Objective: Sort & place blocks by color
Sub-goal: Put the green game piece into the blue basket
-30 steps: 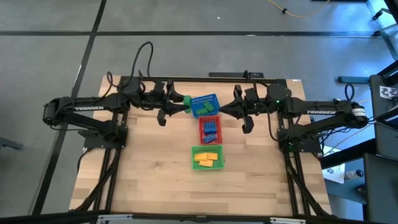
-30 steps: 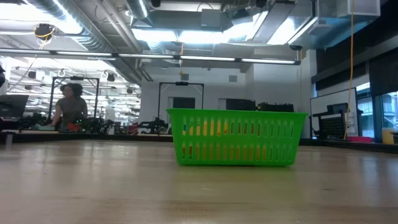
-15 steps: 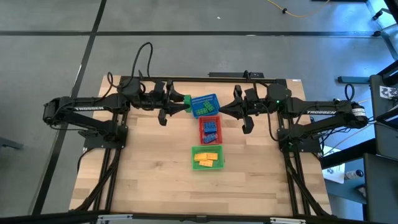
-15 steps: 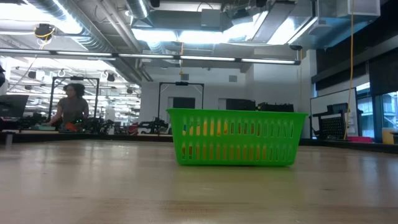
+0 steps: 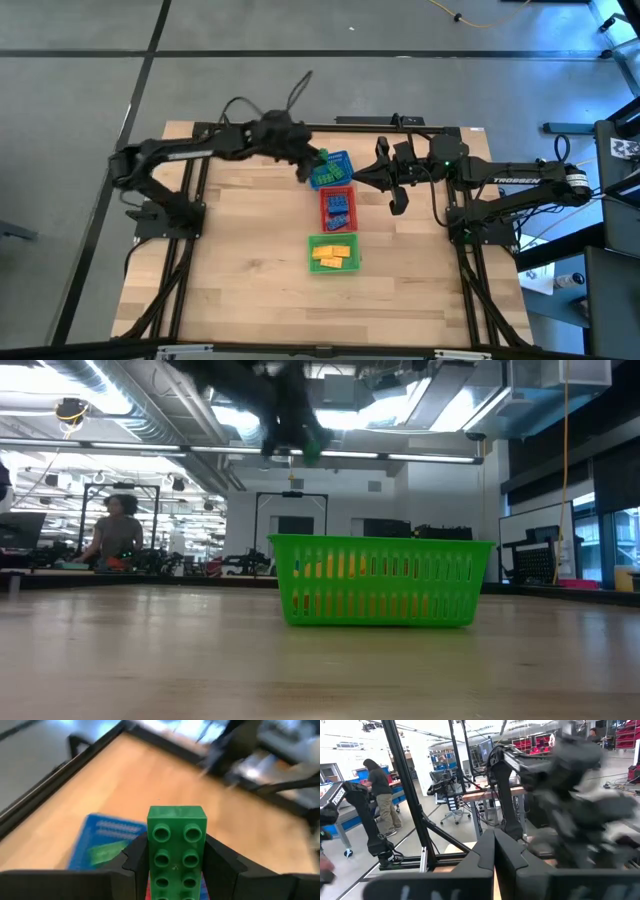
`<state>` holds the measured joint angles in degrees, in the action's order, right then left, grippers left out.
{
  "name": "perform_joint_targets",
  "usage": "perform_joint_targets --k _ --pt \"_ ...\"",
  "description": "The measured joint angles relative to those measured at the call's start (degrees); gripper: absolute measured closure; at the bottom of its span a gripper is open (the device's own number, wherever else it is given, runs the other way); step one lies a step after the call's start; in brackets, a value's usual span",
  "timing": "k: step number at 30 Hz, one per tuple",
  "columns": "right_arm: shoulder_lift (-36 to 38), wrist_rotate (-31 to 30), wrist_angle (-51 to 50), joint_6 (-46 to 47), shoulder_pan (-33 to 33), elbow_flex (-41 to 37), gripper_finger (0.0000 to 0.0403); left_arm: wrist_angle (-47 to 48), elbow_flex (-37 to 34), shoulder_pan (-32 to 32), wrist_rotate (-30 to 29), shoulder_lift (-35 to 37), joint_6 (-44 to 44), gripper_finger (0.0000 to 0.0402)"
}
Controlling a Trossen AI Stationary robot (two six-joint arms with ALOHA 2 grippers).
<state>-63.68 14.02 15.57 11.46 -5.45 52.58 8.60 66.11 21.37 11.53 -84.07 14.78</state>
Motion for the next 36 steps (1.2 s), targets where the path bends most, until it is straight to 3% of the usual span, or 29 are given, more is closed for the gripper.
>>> perform_joint_targets --k 10,14,20,36 --pt "0.0 -1.1 -0.4 0.0 0.0 0.0 0.0402 2.0 9.4 5.8 -0.2 -20.4 -10.7 0.0271" --pt "0.0 -1.5 -0.5 0.0 0.0 0.0 0.0402 4.6 13.4 6.1 -3.8 -25.7 -11.0 0.0271" --pt "0.0 -3.0 -0.7 0.0 0.0 0.0 0.0402 6.4 14.6 6.1 -7.3 -28.2 -12.3 0.0271" --pt "0.0 -3.9 -0.9 0.0 0.0 0.0 0.0402 14.9 14.6 3.7 -7.4 -29.8 -17.0 0.0271"
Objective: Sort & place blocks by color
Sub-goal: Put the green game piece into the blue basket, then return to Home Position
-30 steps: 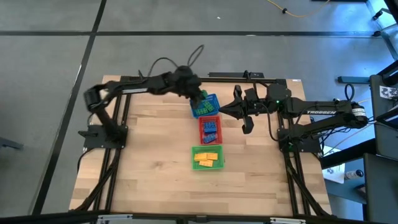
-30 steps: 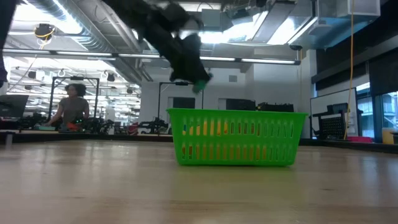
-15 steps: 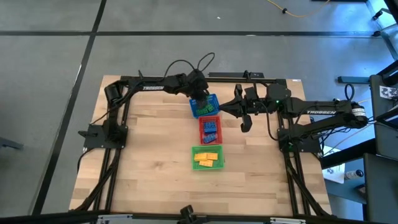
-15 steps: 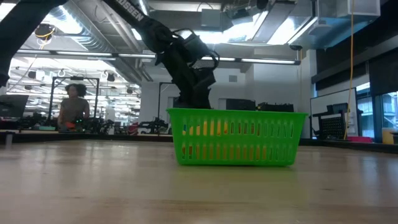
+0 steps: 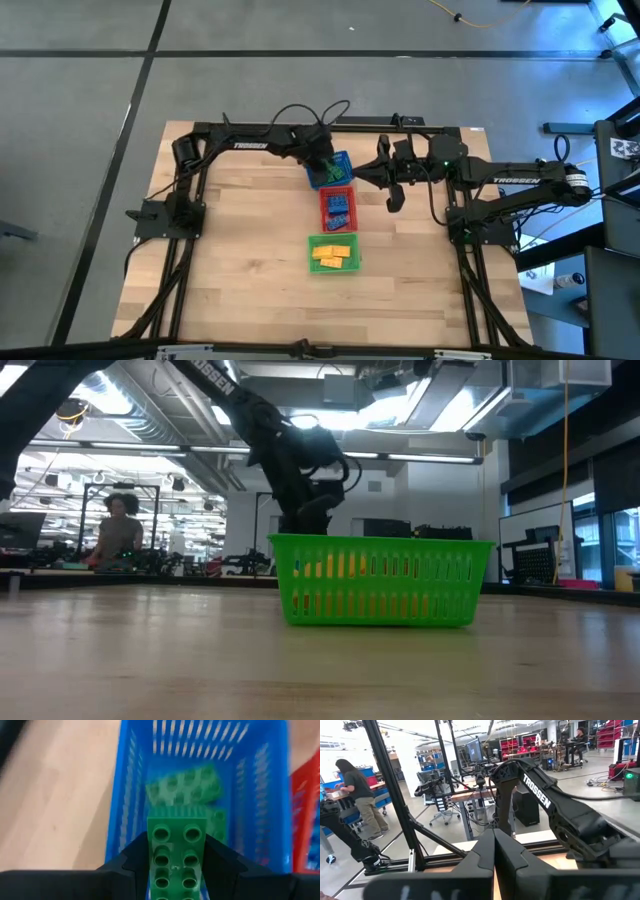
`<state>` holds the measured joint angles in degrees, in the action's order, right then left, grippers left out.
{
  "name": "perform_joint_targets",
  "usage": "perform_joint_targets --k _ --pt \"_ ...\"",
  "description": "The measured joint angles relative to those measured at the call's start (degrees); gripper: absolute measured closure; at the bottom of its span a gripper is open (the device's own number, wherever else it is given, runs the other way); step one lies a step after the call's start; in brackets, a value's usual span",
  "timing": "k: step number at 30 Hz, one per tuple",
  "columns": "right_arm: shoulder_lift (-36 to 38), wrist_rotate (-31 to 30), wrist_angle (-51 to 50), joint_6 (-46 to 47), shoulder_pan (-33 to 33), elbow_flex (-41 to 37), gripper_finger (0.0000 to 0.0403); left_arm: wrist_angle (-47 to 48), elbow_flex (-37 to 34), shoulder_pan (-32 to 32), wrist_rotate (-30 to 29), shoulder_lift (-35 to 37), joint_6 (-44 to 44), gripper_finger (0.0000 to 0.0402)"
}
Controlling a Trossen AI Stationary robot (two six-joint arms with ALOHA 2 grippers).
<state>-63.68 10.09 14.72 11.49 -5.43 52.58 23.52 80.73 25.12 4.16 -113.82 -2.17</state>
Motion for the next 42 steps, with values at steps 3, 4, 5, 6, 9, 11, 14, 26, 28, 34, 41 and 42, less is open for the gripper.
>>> perform_joint_targets --k 3,4,5,6,9,11,14,26,28,34,41,42 --pt "0.0 0.0 0.0 0.0 0.0 0.0 0.0402 1.0 -0.2 -0.1 -2.4 -0.1 -0.1 0.0271" --pt "0.0 0.0 0.0 0.0 0.0 0.0 0.0402 0.5 -0.1 -0.1 -3.1 0.0 -0.1 0.0271" --pt "0.0 0.0 0.0 0.0 0.0 0.0 0.0402 0.3 -0.1 -0.2 -3.6 0.0 -0.1 0.0271" --pt "0.0 0.0 0.0 0.0 0.0 0.0 0.0402 0.2 -0.1 -0.3 -3.9 0.0 -0.1 0.0271" --pt "0.0 0.0 0.1 0.1 0.0 0.0 0.0402 0.1 -0.1 -0.2 -4.0 0.0 -0.1 0.0268" --pt "0.0 0.0 0.1 0.3 0.0 0.0 0.0402 0.3 -0.1 -0.2 -3.9 0.0 -0.1 0.0261" --pt "0.0 0.0 0.1 0.4 0.0 0.0 0.0402 0.3 -0.1 -0.4 -3.8 0.0 -0.1 0.0253" --pt "0.0 0.0 0.1 0.5 0.0 0.0 0.0402 -0.2 -0.1 -0.5 -4.5 0.0 0.5 0.0211" --pt "0.0 0.0 0.1 0.5 0.0 0.0 0.0402 -0.2 -0.1 -0.4 -4.5 0.0 0.6 0.0195" --pt "0.0 0.0 0.1 0.4 0.0 0.0 0.0402 0.1 -0.1 -0.3 -4.6 0.4 0.5 0.0155" --pt "0.0 0.0 0.1 0.2 0.0 0.0 0.0402 -0.1 -0.1 -0.3 -3.1 7.2 0.5 0.0152" --pt "0.0 0.0 0.1 0.2 0.0 0.0 0.0402 -0.3 -0.1 -0.3 -2.9 8.9 0.5 0.0153"
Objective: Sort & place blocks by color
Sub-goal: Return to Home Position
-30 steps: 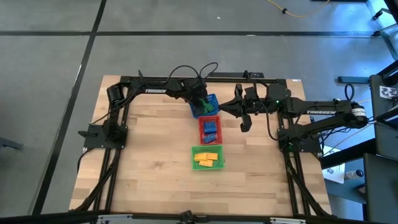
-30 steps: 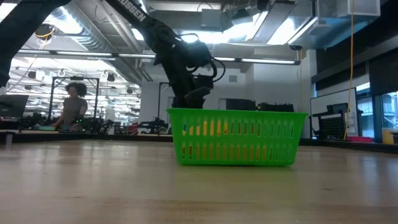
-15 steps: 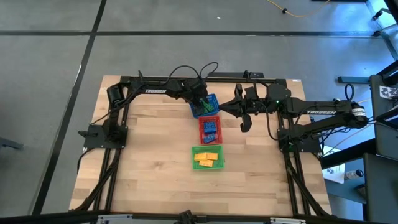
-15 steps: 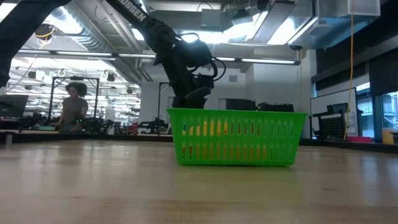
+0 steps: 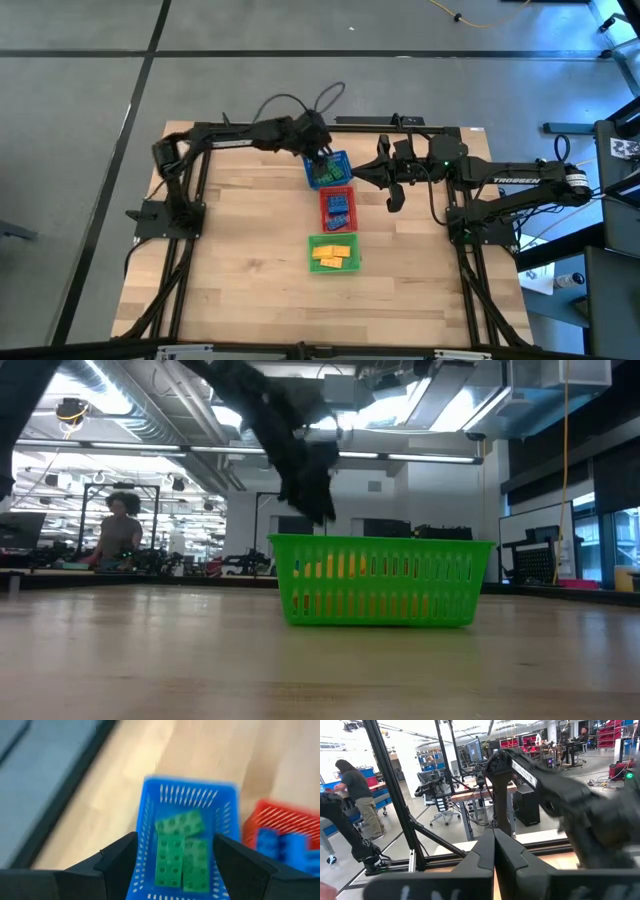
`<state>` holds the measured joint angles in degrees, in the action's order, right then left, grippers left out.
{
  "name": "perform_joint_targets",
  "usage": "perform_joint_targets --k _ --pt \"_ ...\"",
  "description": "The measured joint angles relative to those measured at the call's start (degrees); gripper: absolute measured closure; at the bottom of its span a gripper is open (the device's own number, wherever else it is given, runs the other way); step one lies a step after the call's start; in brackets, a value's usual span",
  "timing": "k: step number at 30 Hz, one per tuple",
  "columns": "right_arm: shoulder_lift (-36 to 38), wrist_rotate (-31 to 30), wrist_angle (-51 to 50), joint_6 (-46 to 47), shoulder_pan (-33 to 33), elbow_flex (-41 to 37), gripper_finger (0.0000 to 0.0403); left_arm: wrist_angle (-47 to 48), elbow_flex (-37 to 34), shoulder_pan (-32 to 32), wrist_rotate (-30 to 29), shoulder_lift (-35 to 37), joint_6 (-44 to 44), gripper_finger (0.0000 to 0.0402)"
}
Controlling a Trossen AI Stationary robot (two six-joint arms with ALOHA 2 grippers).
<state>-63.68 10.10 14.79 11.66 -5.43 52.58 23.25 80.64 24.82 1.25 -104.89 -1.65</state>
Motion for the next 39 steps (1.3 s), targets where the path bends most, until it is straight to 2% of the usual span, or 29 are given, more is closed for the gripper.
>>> perform_joint_targets --k 6,10,14,19,24,29,35,39 --pt "0.0 0.1 0.0 -0.3 0.0 0.0 0.0402 -4.5 0.0 -0.8 6.2 11.6 2.5 0.0156" --pt "0.0 2.1 0.0 -0.3 0.0 0.0 0.0402 -10.7 -2.5 -4.4 7.4 20.2 3.3 0.0162" --pt "0.0 3.0 0.0 -0.4 0.0 0.0 0.0402 -23.6 -11.7 -9.2 7.0 29.3 5.9 0.0171" --pt "0.0 3.1 0.0 -1.5 0.0 0.0 0.0402 -40.4 -26.8 -16.0 1.3 39.6 10.7 0.0186" --pt "0.0 3.1 0.0 -1.6 0.0 0.0 0.0402 -48.4 -37.9 -21.2 -3.8 47.4 13.5 0.0209" --pt "0.0 3.1 0.0 -1.6 0.0 0.0 0.0402 -48.3 -42.1 -22.8 -6.1 52.2 15.0 0.0263" --pt "0.0 3.1 0.0 -1.6 0.0 0.0 0.0401 -48.9 -42.3 -22.8 -4.1 53.8 15.3 0.0382" --pt "0.0 3.1 0.0 -1.6 0.0 0.0 0.0392 -48.9 -42.4 -23.2 -3.2 53.7 16.1 0.0396"
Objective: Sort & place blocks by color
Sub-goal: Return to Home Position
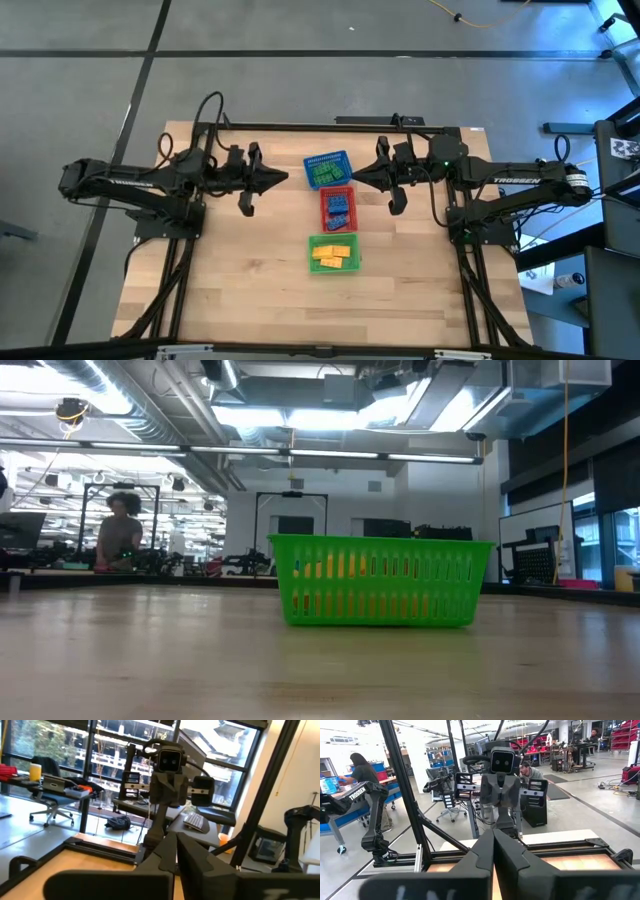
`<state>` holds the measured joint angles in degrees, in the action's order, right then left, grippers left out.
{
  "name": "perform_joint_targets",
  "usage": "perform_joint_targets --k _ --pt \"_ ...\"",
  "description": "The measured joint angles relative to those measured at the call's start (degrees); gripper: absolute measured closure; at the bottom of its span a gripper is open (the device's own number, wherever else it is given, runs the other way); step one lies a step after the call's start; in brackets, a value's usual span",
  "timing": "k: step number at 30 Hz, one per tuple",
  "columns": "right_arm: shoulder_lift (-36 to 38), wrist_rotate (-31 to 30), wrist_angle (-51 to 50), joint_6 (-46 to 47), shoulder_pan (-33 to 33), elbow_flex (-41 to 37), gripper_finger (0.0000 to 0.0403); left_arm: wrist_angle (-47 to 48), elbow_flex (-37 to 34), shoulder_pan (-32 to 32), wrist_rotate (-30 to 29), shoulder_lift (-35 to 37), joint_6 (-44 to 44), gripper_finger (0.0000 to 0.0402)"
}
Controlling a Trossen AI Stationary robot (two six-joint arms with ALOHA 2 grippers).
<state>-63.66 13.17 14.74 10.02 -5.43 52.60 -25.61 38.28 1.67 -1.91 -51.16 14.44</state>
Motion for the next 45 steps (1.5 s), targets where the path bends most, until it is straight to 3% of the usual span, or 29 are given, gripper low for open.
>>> perform_joint_targets --k 19,31,45 --pt "0.0 0.0 0.0 0.0 0.0 0.0 0.0401 1.2 -1.2 -0.3 1.6 2.1 -1.3 0.0401" --pt "0.0 1.9 -0.7 -1.1 0.0 0.0 0.0401 -11.1 -22.9 -0.3 -2.5 20.9 0.2 0.0401" --pt "0.0 1.9 -0.9 3.4 0.0 0.0 0.0401 -11.0 -36.2 -0.3 -3.1 41.4 2.9 0.0402"
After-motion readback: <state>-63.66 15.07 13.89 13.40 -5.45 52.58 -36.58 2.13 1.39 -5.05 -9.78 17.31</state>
